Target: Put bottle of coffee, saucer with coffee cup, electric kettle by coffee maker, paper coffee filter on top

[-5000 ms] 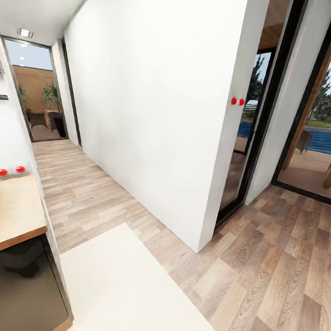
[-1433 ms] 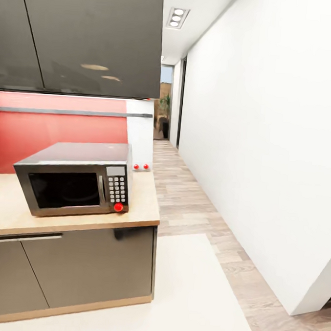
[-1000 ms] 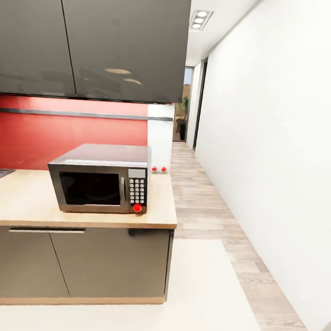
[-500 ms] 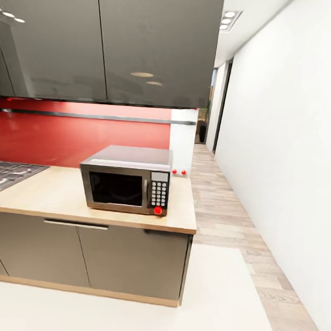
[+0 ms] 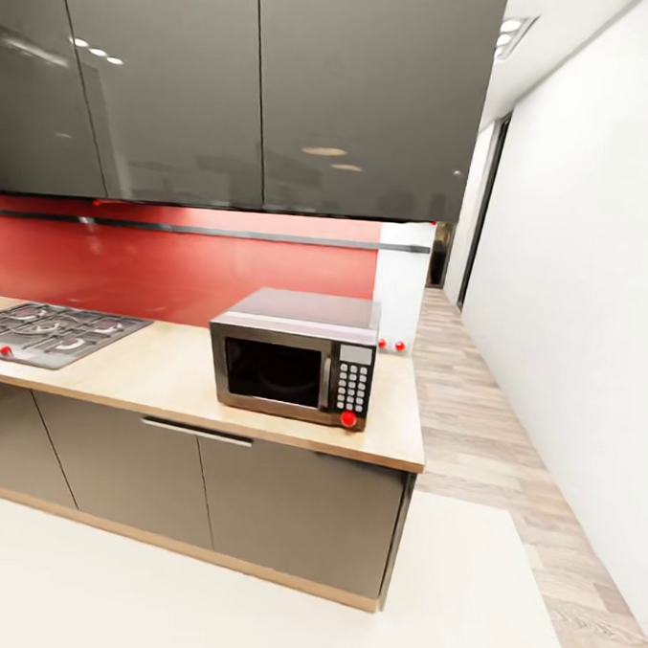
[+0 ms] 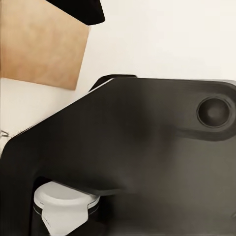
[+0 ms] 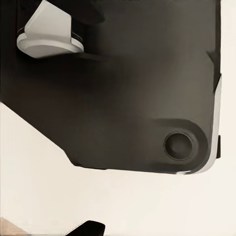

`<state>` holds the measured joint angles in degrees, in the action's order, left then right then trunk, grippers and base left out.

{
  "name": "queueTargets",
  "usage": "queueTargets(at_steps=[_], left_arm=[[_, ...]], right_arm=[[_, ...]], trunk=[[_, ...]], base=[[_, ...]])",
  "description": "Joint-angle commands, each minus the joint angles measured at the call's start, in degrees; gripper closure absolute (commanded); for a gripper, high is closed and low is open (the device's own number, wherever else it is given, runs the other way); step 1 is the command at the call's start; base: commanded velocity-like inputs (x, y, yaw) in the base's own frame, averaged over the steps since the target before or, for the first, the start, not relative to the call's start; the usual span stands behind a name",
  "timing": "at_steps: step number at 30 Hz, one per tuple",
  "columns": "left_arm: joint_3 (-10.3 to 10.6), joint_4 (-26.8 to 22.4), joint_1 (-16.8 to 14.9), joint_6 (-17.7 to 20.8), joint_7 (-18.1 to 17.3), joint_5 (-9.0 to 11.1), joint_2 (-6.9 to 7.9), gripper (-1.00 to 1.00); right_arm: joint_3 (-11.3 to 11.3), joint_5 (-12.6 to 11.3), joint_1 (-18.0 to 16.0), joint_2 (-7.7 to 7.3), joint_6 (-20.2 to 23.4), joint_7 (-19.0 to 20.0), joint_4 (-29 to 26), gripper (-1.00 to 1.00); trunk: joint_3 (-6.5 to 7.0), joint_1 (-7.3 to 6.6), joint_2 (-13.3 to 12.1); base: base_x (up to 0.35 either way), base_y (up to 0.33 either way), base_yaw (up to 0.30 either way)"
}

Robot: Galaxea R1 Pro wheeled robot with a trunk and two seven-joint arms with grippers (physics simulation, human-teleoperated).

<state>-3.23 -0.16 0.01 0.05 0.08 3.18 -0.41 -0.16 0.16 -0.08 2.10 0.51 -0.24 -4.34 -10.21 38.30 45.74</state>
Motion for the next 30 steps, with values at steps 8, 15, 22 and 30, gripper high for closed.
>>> queueTargets(at_steps=[8,15,22,30], left_arm=[[-0.3,0.0,0.0,0.0,0.0,0.3,-0.02,-1.0],[-0.3,0.0,0.0,0.0,0.0,0.3,-0.03,-1.0],[-0.3,0.0,0.0,0.0,0.0,0.3,-0.03,-1.0],[-0.3,0.0,0.0,0.1,0.0,0.3,-0.02,-1.0]], right_arm=[[0.0,0.0,0.0,0.01,0.1,0.0,0.0,-1.0],[0.0,0.0,0.0,0.01,0.0,0.0,-0.1,-1.0],[0.0,0.0,0.0,0.01,0.0,0.0,-0.1,-1.0],[0.0,0.0,0.0,0.01,0.0,0.0,-0.1,-1.0]], trunk=[[1.38,-1.75,-3.2],[2.64,-3.29,-6.0],[3.89,-4.83,-8.8],[5.33,-6.58,-12.0]], base=[[0.0,0.0,0.279],[0.0,0.0,0.279],[0.0,0.0,0.279],[0.0,0.0,0.28]])
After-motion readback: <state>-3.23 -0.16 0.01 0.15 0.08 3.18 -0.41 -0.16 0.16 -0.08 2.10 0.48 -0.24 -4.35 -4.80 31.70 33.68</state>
